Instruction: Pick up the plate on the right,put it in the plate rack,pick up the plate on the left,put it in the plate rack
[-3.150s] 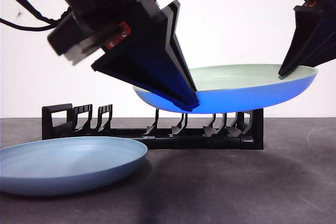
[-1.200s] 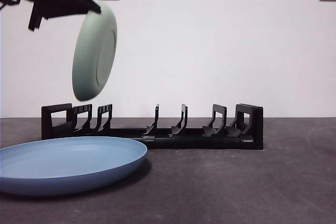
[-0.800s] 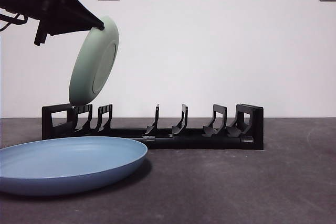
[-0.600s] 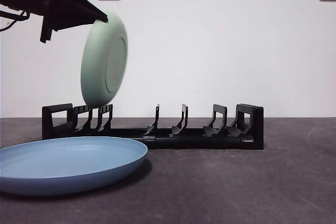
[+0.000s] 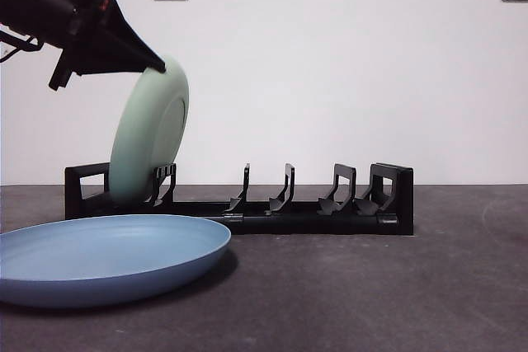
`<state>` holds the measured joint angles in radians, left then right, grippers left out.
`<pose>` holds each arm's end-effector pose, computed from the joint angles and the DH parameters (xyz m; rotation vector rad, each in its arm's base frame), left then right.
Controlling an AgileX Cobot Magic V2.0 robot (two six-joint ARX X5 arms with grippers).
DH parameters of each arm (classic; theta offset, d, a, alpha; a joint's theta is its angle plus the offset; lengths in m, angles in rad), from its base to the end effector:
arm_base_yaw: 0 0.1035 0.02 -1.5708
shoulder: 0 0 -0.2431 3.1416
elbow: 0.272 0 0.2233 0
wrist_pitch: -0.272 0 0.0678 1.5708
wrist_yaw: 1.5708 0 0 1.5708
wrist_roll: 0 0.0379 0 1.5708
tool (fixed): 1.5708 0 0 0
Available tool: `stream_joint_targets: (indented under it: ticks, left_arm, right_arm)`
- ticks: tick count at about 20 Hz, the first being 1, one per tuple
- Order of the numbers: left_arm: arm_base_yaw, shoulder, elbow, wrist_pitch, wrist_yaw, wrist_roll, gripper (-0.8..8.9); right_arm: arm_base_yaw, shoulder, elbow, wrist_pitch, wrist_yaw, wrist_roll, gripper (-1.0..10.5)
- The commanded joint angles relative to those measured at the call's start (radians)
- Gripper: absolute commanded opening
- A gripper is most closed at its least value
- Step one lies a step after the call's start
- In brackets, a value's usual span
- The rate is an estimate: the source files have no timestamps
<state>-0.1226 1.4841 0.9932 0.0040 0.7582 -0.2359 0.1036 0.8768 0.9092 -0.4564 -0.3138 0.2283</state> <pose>0.2957 -0.0627 0.2526 -0.3734 0.5788 -0.8049 0.1701 0.0294 0.3146 0.2664 0.4701 0.3611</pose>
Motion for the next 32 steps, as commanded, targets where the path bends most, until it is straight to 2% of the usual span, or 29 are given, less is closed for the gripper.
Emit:
stream_joint_targets:
  ticks: [1, 3, 4, 5, 8, 9, 11, 13, 16, 19, 21, 25, 28, 32]
  left_arm:
    - [-0.010, 0.005, -0.004, -0.031, -0.077, 0.061, 0.21]
    - [-0.014, 0.005, -0.004, -0.046, -0.115, 0.082, 2.10]
    - [-0.014, 0.005, -0.004, -0.044, -0.137, 0.083, 2.97]
    - [-0.014, 0.005, -0.004, -0.042, -0.135, 0.083, 3.19]
    - [-0.013, -0.021, -0.003, -0.055, -0.095, 0.085, 3.19]
    - [-0.014, -0.047, -0.003, -0.060, -0.072, 0.099, 3.19]
    - [-0.022, -0.119, -0.003, -0.084, -0.041, 0.111, 3.19]
    - [-0.037, -0.214, -0.003, -0.143, -0.053, 0.166, 3.18]
    - [-0.070, -0.370, -0.003, -0.279, -0.174, 0.266, 3.18]
    - [-0.138, -0.524, -0.003, -0.452, -0.408, 0.373, 3.18]
    - [-0.191, -0.595, -0.003, -0.529, -0.523, 0.409, 3.16]
    - [-0.304, -0.670, -0.003, -0.609, -0.612, 0.475, 3.14]
    - [-0.377, -0.671, -0.003, -0.647, -0.691, 0.477, 3.14]
    - [-0.433, -0.671, -0.003, -0.661, -0.707, 0.476, 3.13]
  right_arm:
    - [0.002, 0.002, -0.003, 0.003, -0.001, 0.008, 3.4]
    - [0.003, 0.008, -0.003, 0.003, -0.018, 0.010, 3.4]
    - [0.003, 0.015, -0.003, 0.003, -0.057, 0.013, 3.4]
    - [0.003, 0.023, -0.003, 0.003, -0.096, 0.018, 3.4]
    - [0.037, 0.076, -0.003, 0.003, -0.231, 0.019, 3.4]
    - [0.068, 0.101, -0.003, 0.003, -0.252, 0.018, 3.4]
    - [0.155, 0.163, -0.003, 0.006, -0.257, 0.014, 3.4]
    - [0.246, 0.242, -0.003, 0.025, -0.256, 0.005, 3.4]
    - [0.356, 0.373, -0.003, 0.097, -0.251, 0.007, 3.4]
    - [0.439, 0.528, 0.002, 0.165, -0.179, 0.033, 3.4]
    - [0.471, 0.635, 0.022, 0.180, -0.182, 0.036, 2.9]
    - [0.525, 0.829, 0.111, 0.191, -0.184, 0.037, 2.8]
    - [0.549, 0.938, 0.183, 0.187, -0.181, 0.050, 2.8]
    - [0.553, 1.016, 0.206, 0.191, -0.174, 0.076, 2.7]
